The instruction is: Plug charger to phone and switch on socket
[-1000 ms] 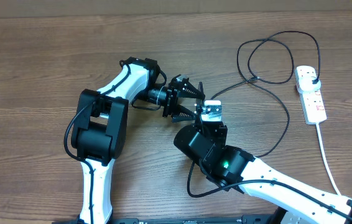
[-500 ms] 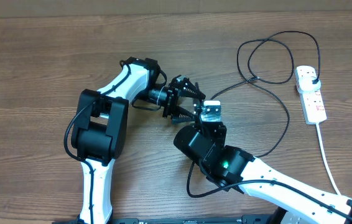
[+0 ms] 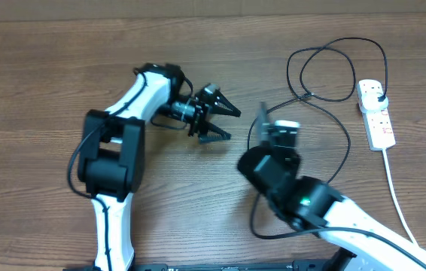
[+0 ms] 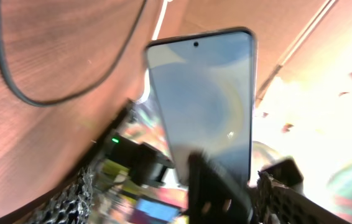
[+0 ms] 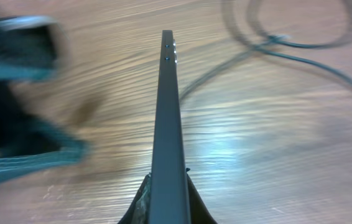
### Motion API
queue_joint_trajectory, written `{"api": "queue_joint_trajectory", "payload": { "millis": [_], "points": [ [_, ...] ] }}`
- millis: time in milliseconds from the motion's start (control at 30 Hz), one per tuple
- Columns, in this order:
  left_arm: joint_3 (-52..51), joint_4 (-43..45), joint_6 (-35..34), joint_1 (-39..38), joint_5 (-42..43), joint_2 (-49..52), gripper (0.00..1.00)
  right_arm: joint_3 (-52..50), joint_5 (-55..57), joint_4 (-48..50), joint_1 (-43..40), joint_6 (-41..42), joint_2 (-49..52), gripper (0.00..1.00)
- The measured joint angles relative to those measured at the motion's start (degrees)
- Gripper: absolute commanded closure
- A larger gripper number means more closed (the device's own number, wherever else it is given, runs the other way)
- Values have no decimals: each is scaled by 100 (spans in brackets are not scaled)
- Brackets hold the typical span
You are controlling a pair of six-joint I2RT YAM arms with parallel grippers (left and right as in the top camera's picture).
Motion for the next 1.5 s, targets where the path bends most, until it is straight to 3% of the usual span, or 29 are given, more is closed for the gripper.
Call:
{"api": "queue_joint_trajectory", "payload": {
  "millis": [233, 400, 433, 667, 833, 1033, 1133, 1267, 1500],
  "points": [
    [129, -9, 31, 177, -1322, -1698, 20, 7, -264, -1198, -538, 901, -1071, 96],
    [203, -199, 55, 168, -2343, -3416, 14, 7, -557, -1386, -651, 1329, -1652, 96],
    [212, -291, 37, 168, -2531, -3751, 0, 7, -601, -1384, -654, 1392, -1742, 96],
    [260, -1014, -365, 166, -4245, -5941, 0, 4, -852, -1325, -658, 1749, -1912, 96],
    [-13, -1161, -1073, 166, -5313, -7318, 1, -256, -1333, -391, -660, 1862, -1912, 96],
    [-1178, -1054, -2463, 166, -6048, -8561, 0, -1145, -2310, 1650, -662, 1912, -1827, 96],
    [-2041, -717, -3276, 166, -6151, -8889, 1, -1613, -2942, 2892, -660, 1932, -1567, 96],
    [-3272, 216, -4310, 166, -5908, -9038, 0, -2057, -3698, 3814, -660, 2295, -1130, 96],
    [-5453, 3351, -5991, 168, -4621, -8815, 0, -2201, -4887, 4944, -660, 3254, -643, 96]
  ]
}}
